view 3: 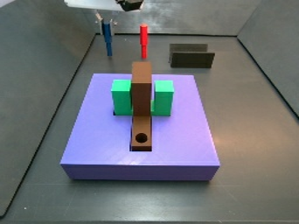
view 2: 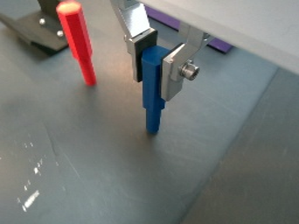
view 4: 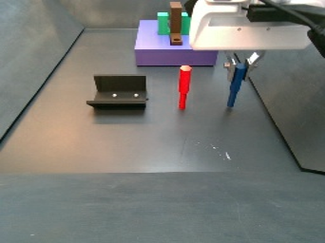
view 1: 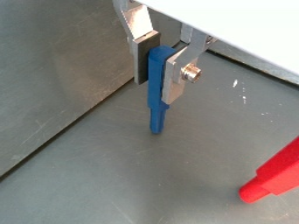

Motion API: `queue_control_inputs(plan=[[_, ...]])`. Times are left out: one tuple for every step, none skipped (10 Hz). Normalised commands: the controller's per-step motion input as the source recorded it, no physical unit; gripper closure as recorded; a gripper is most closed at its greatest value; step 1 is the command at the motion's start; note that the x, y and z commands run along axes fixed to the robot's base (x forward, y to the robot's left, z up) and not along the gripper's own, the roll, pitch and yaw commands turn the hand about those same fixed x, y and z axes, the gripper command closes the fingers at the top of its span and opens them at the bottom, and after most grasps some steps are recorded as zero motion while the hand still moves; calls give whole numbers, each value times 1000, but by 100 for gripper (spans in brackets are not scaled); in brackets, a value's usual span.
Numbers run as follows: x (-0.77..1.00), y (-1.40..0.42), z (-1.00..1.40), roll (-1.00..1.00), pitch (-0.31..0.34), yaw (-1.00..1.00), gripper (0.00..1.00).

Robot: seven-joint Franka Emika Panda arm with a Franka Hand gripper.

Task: Pick up the blue object. Move up. Move to above the board. Insert the blue object.
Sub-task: Pick up the blue object, then move up, then move to above the board.

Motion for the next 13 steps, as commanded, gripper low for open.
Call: queue_control_inputs(plan=[[0, 0, 0, 0, 0, 0, 100], [0, 0, 0, 0, 0, 0, 100], [0, 0, 0, 0, 0, 0, 100], [0, 0, 833, 0, 0, 0, 100], [49, -65, 759, 8, 35, -59, 100], [21, -48, 570, 21, 89, -57, 100], [34, -6, 216, 61, 84, -23, 100], [0, 0, 1400, 0, 0, 0, 100], [-26, -2, 1400, -21, 16, 13, 100], [-81, -4, 1400, 4, 10, 13, 100], [-52, 1, 1400, 10, -10, 8, 100], [24, 15, 984, -1, 48, 3, 100], [47, 6, 510, 8, 89, 5, 100]])
